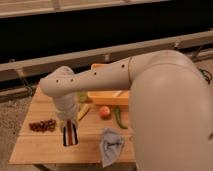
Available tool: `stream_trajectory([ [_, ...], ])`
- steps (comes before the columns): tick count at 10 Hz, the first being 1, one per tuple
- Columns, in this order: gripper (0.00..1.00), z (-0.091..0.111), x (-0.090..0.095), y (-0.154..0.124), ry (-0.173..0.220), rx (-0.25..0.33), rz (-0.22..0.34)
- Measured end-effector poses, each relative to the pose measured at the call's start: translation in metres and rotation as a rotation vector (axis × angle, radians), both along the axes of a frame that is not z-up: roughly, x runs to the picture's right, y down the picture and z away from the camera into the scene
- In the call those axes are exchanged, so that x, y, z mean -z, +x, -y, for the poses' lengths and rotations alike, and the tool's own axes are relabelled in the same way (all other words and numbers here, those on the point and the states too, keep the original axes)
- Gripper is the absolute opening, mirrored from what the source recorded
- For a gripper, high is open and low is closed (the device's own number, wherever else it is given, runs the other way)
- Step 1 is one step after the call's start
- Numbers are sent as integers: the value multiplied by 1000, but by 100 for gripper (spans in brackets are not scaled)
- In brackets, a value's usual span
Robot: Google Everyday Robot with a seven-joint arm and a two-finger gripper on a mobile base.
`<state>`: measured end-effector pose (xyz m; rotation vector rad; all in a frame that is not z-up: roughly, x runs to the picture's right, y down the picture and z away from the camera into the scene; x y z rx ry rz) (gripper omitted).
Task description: Place eraser in tray
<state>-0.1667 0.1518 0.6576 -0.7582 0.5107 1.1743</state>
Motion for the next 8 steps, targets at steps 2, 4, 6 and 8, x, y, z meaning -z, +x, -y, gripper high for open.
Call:
stream_trajectory([
  [2,0,46,16,7,71,-34,15],
  [4,0,92,8,27,132,-75,2],
  [6,0,125,-14,52,174,-122,-20],
  [8,0,161,-45,81,234,-185,-45],
])
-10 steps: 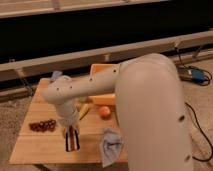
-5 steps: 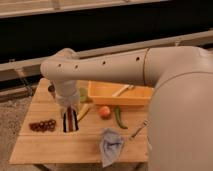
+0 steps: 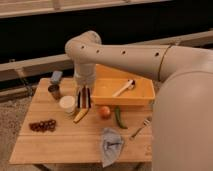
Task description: Place eraser in tray
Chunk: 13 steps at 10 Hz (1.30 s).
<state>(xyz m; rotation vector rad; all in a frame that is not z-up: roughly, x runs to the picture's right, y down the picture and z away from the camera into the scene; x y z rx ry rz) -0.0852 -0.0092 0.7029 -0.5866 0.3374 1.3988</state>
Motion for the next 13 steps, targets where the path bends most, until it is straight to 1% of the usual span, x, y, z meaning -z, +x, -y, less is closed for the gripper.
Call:
stream_trajectory([
  [1,0,10,-9,9,17,-19,-15],
  [2,2,21,-21,22,40,-49,-43],
  [3,19,36,-44,47,114,-112,-120],
  [4,30,41,-52,58,163,-136,-168],
  [5,39,41,-58,62,198,-145,-208],
  [6,50,40,-67,61,215,-153,-233],
  [7,60,37,-78,69,219,-168,-263],
  [8,67,37,-87,76,224,-183,-282],
  [9,78,36,-100,83,239,-203,-313],
  [10,80,37,-105,84,254,-213,-326],
  [11,80,39,-109,88,284,-223,-345],
  [12,80,42,-111,88,324,-232,-349],
  [13,80,43,-112,87,346,-235,-349],
])
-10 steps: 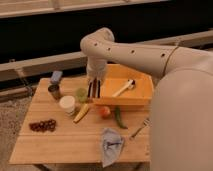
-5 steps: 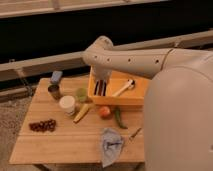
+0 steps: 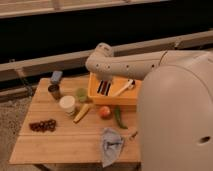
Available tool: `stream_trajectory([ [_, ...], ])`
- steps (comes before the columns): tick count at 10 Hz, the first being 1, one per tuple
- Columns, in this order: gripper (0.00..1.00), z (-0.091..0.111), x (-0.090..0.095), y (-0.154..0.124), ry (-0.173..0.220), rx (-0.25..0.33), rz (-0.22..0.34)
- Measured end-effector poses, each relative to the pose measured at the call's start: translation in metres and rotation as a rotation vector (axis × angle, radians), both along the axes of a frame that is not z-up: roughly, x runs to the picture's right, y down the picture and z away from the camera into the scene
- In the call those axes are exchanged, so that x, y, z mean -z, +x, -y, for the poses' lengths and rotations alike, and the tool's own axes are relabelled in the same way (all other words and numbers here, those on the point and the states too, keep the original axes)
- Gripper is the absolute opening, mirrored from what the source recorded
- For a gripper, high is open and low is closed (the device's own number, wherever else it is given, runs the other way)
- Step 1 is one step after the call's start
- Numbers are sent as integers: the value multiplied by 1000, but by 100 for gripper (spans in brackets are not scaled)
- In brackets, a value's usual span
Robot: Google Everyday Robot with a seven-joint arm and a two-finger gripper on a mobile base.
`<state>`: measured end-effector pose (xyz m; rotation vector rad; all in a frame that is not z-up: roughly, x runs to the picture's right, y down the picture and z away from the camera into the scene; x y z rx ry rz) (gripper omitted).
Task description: Place eraser in tray
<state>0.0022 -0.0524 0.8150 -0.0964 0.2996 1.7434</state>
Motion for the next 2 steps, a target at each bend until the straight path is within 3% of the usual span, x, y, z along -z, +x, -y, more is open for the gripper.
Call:
stream_trajectory([
  [2,80,0,0,1,5,0,-2],
])
